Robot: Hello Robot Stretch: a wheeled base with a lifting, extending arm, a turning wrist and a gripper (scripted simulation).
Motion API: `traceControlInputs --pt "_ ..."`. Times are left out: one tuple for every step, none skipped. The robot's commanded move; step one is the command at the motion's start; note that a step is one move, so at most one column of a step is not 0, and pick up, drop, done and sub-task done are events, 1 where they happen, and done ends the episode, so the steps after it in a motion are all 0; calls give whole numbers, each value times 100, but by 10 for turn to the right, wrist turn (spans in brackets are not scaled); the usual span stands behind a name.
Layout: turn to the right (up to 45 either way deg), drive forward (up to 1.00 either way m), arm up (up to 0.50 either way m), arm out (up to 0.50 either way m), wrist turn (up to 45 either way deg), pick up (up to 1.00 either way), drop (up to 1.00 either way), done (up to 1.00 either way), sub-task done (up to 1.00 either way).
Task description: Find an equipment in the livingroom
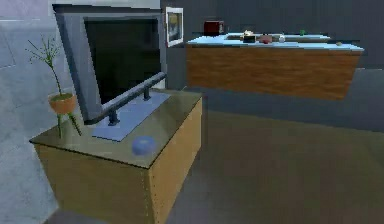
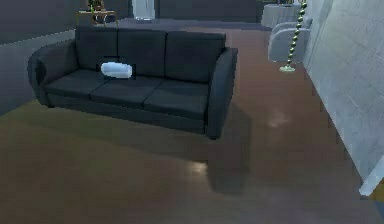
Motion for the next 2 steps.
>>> traceControlInputs --pt "0 50 0 0 0 0 0 0 0" --pt "-210 0 0 0 0 0 0 0 0"
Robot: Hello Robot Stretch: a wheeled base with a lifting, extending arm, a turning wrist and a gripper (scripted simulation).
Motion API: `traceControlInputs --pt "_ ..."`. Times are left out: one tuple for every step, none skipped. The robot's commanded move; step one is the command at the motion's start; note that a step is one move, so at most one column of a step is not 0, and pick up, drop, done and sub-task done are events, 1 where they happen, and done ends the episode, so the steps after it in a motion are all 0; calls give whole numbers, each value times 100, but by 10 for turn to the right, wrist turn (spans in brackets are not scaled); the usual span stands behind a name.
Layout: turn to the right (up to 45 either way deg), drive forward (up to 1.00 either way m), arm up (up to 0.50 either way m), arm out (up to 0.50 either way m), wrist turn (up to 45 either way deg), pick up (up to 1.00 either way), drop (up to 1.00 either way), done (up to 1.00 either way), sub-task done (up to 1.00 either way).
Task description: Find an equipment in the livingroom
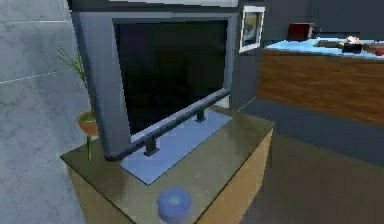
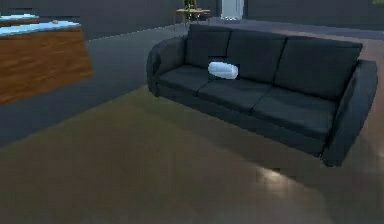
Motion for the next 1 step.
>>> traceControlInputs --pt "0 0 0 0 0 0 0 100 0"
